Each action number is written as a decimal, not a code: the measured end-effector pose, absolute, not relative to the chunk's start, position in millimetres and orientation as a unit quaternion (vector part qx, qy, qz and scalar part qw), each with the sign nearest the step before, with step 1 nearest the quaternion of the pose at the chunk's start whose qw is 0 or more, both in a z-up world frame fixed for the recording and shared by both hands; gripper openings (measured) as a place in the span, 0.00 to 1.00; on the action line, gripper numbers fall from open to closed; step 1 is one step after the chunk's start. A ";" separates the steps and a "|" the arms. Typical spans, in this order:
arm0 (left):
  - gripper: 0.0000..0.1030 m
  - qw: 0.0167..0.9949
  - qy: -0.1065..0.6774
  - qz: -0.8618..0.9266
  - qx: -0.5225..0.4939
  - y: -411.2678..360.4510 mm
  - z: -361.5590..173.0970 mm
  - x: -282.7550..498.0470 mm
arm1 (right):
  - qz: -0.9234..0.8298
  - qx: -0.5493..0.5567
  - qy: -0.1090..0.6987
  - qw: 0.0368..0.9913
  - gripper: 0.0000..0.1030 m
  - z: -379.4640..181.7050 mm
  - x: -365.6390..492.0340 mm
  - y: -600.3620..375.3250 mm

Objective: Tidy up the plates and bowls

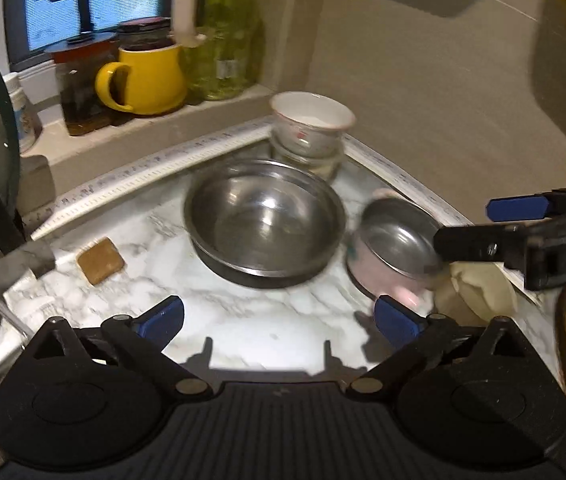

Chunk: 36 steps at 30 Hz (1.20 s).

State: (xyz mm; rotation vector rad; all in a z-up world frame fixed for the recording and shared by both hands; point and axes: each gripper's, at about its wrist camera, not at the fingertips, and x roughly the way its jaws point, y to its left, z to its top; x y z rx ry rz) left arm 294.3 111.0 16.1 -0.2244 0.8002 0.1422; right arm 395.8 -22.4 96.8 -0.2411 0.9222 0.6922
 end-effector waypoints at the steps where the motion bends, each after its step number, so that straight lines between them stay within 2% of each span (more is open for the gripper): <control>1: 0.99 0.912 0.387 0.073 -0.111 116.9 15.8 299.4 | 0.324 -0.109 0.436 0.833 0.96 96.2 404.0 -19.0; 16: 0.99 0.885 0.422 0.129 -0.146 184.3 -21.4 373.8 | 0.270 -0.082 0.492 0.824 0.96 43.7 515.4 36.0; 20: 0.98 0.873 0.436 0.130 -0.173 194.6 -35.7 387.8 | 0.258 -0.086 0.501 0.821 0.89 27.2 536.5 42.7; 22: 0.90 0.870 0.440 0.132 -0.179 196.8 -41.0 393.5 | 0.253 -0.086 0.508 0.819 0.86 19.5 545.0 44.9; 26: 0.65 0.860 0.452 0.135 -0.192 202.2 -51.5 403.1 | 0.249 -0.076 0.527 0.809 0.76 4.8 558.7 44.8; 28: 0.61 0.856 0.457 0.139 -0.197 204.3 -55.9 406.5 | 0.249 -0.075 0.534 0.805 0.72 -1.8 562.9 45.2; 31: 0.49 0.852 0.461 0.138 -0.207 208.3 -61.2 409.3 | 0.249 -0.070 0.543 0.799 0.66 -9.4 567.9 45.4; 34: 0.45 0.849 0.463 0.130 -0.218 212.5 -65.7 411.2 | 0.249 -0.067 0.549 0.795 0.56 -14.7 570.0 45.6; 36: 0.38 0.848 0.465 0.127 -0.221 213.1 -67.7 412.1 | 0.250 -0.069 0.552 0.793 0.49 -17.9 571.0 46.7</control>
